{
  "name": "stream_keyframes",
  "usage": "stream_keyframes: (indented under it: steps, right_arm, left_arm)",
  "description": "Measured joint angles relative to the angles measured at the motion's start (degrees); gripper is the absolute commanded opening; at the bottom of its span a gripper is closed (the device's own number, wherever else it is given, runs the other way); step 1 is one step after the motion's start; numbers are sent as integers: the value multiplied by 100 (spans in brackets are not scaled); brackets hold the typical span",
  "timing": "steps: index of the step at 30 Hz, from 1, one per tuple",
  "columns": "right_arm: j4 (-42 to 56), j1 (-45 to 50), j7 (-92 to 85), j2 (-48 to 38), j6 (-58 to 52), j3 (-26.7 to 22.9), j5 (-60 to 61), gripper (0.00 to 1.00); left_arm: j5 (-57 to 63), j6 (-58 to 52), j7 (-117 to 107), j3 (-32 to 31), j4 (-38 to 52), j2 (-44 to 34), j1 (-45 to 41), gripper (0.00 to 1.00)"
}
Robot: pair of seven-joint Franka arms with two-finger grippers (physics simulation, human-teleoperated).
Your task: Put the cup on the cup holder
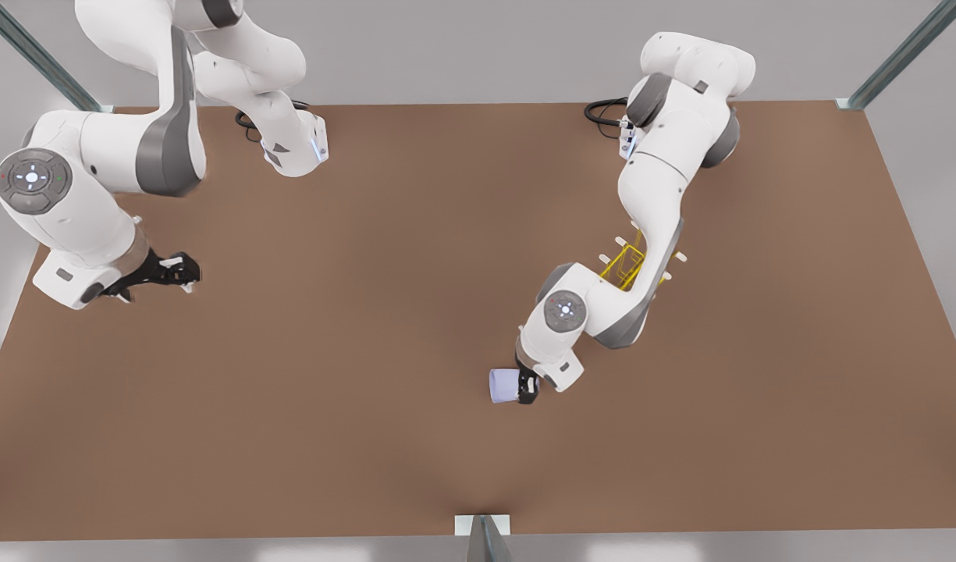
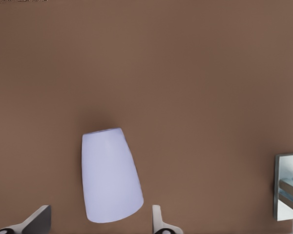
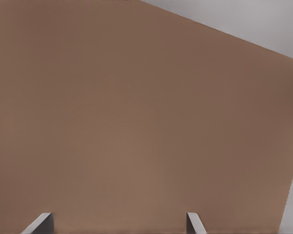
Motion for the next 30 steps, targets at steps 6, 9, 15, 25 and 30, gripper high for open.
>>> stream_keyframes:
  steps: [6,9,15,25,30]
  right_arm:
    - [165,-193,131,-121,-346,72,130,100]
    - [130,-192,166,-68,-462,83,232,100]
    - [165,-332,226,-243,-589,-253,548,100]
    - [108,-604,212,488,158,-379,825,100]
    - [123,-609,154,538,289,-372,921,100]
  left_arm:
    - [106,206,342,112,7,151,-48,100]
    - [125,333,474,233,3,178,-74,100]
    - [116,387,468,260,-26,197,-87,100]
    - [105,719,-27,337,11,421,-109,100]
    - [86,595,-236,295,-58,397,-174,100]
